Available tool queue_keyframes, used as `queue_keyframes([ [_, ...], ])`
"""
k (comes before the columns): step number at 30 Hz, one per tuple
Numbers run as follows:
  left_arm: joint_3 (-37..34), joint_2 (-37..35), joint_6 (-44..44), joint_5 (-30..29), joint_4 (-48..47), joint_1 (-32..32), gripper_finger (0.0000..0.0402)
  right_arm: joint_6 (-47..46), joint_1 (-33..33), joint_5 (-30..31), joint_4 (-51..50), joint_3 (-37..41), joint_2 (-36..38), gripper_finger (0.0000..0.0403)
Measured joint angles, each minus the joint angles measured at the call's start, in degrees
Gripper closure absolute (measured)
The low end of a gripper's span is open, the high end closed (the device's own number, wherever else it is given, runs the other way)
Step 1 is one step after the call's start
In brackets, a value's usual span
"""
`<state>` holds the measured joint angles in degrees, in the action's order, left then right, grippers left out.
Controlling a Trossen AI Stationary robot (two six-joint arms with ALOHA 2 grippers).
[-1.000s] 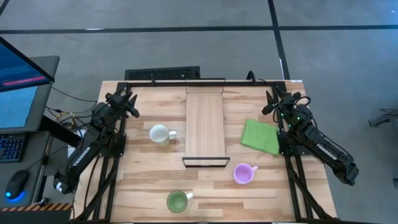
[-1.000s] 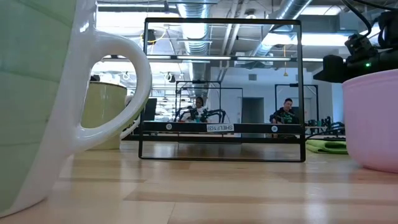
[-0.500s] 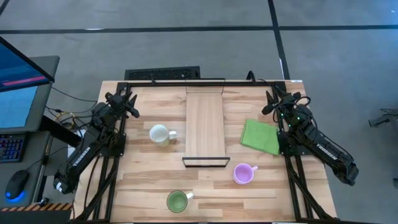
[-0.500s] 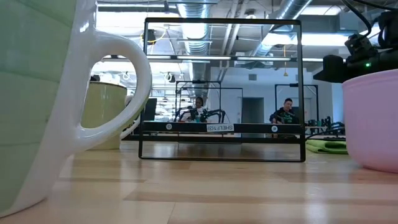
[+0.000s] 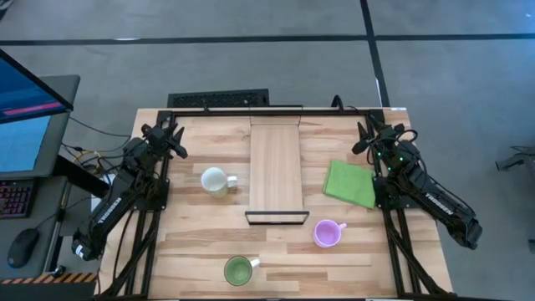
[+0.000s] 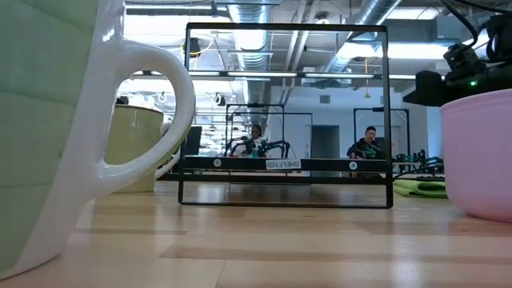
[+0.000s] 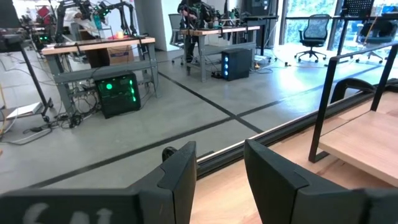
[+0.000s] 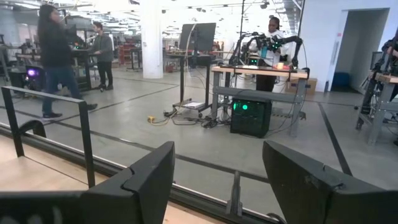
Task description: Stack small to large cups/mugs on shelf
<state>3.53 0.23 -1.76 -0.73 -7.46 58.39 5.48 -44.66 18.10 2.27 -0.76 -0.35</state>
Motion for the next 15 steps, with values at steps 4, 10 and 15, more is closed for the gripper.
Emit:
queue_keyframes([
  [4, 0.02, 0.0, 0.01, 0.01, 0.01, -0.01, 0.0276, 0.0, -0.01, 0.01, -0.01, 0.01, 0.01, 0.0135],
  [10, -0.07, 0.01, 1.91, 0.09, 0.76, -0.02, 0.0276, 0.0, -0.01, -0.01, -0.01, -0.02, -0.01, 0.0135],
  [15, -0.07, 0.0, 7.39, 0.96, 0.78, -0.02, 0.0276, -0.01, 0.0, 0.0, 0.0, 0.0, 0.0, 0.0135],
])
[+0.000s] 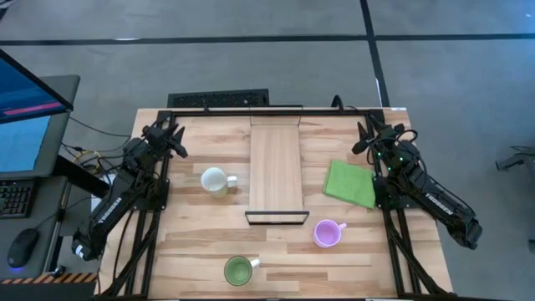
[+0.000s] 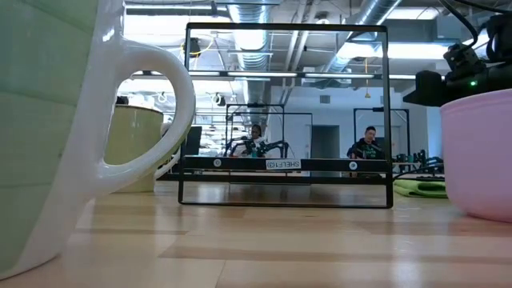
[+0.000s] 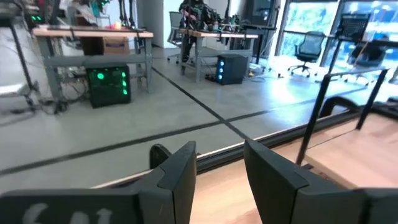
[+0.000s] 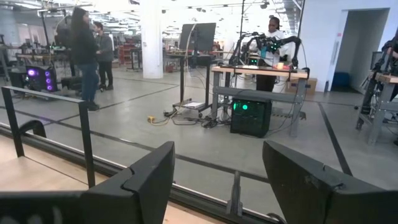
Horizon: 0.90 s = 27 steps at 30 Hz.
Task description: Stack small to large cups/mugs on shelf
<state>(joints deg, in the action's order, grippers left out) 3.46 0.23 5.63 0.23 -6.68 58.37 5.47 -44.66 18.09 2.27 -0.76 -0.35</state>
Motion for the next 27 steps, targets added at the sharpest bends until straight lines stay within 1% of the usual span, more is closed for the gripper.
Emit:
queue_keyframes([
  [4, 0.04, 0.0, 1.12, 4.57, 0.22, 0.0, 0.0276, -0.08, 0.0, -0.01, 0.01, 0.0, 0.01, 0.0135],
  [6, 0.07, 0.02, 1.18, 5.85, 0.25, 0.0, 0.0276, -0.08, -0.01, 0.01, -0.01, 0.0, -0.01, 0.0135],
  [16, 0.09, 0.0, -0.22, 5.07, 0.18, 0.0, 0.0276, -0.02, 0.0, -0.01, -0.01, -0.01, -0.01, 0.0135],
  [27, 0.09, 0.01, 0.96, 5.17, 0.16, 0.0, 0.0276, 0.03, -0.01, -0.01, -0.01, -0.02, -0.01, 0.0135],
])
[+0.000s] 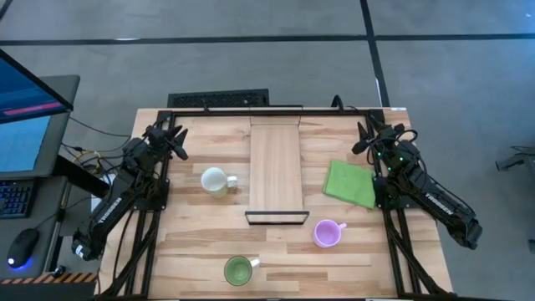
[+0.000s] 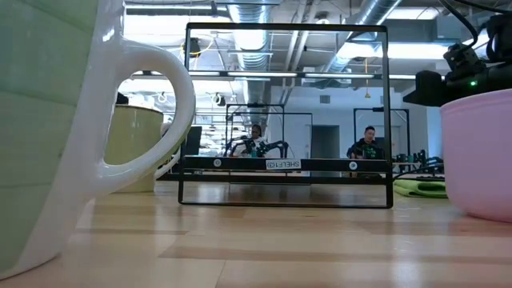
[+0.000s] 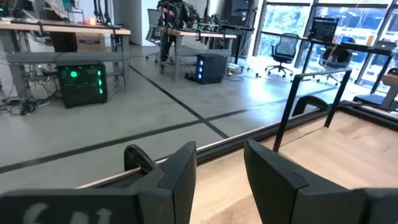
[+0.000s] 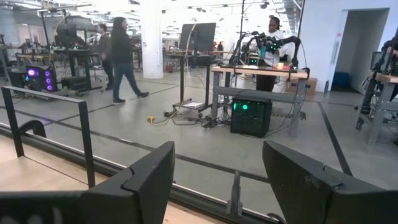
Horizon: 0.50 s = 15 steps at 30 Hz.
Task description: Stack small to large cups/mugs on shelf
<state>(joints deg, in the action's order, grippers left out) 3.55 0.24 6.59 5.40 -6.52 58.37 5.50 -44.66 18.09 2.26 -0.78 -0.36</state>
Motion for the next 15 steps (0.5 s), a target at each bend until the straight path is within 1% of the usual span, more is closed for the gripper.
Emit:
queue_keyframes([
  [3, 0.05, -0.01, -0.79, 2.1, 0.04, 0.0, 0.027, 0.0, 0.01, 0.0, 0.01, 0.01, 0.02, 0.0135],
  [6, 0.28, -0.01, -0.75, 4.51, -0.27, 0.0, 0.0246, 0.0, 0.01, 0.0, 0.02, 0.0, 0.01, 0.0135],
  [9, 0.5, -0.01, -1.14, 6.93, -0.58, 0.0, 0.0205, 0.0, 0.0, 0.0, 0.02, 0.02, 0.01, 0.0135],
  [13, 0.63, -0.01, -1.44, 10.8, -0.61, 0.0, 0.0139, 0.0, 0.01, 0.0, 0.01, 0.02, 0.02, 0.0135],
  [15, 0.63, 0.01, -0.38, 11.85, -0.59, 0.0, 0.0108, 0.0, 0.0, 0.0, 0.01, 0.01, 0.02, 0.0135],
])
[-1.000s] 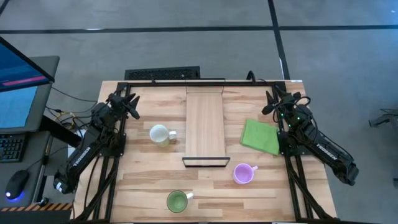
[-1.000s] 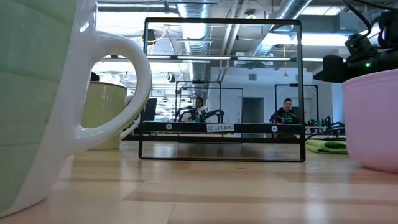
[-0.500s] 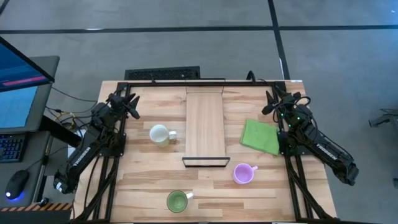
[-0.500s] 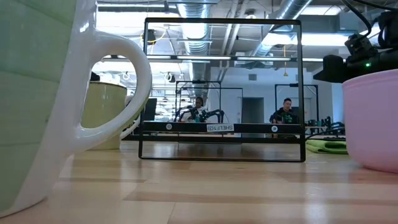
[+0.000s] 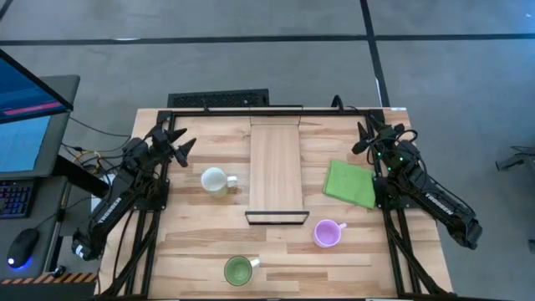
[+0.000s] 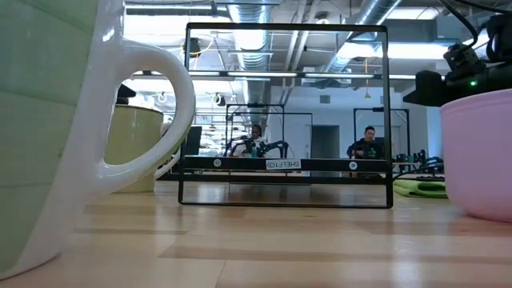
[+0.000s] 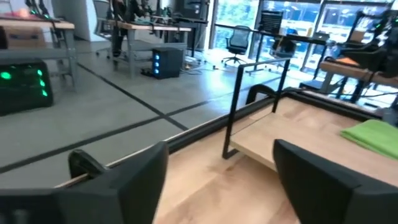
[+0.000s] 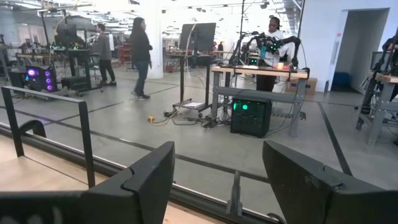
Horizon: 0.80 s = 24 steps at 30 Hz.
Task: Stack small to large cups/mugs on shelf
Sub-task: Put the yellow mug on the shelf
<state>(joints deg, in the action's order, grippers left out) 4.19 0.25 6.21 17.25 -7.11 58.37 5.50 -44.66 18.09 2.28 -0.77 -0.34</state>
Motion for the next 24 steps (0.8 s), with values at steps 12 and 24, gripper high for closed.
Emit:
queue_keyframes([
  [12, 1.74, 0.04, 4.89, 4.34, -0.5, 0.0, 0.0018, 0.0, 0.01, 0.0, 0.0, 0.0, -0.02, 0.0135],
  [24, 19.27, 3.96, 3.74, 13.28, -17.91, -0.33, 0.0018, 0.0, 0.02, 0.0, 0.01, 0.01, 0.0, 0.0135],
])
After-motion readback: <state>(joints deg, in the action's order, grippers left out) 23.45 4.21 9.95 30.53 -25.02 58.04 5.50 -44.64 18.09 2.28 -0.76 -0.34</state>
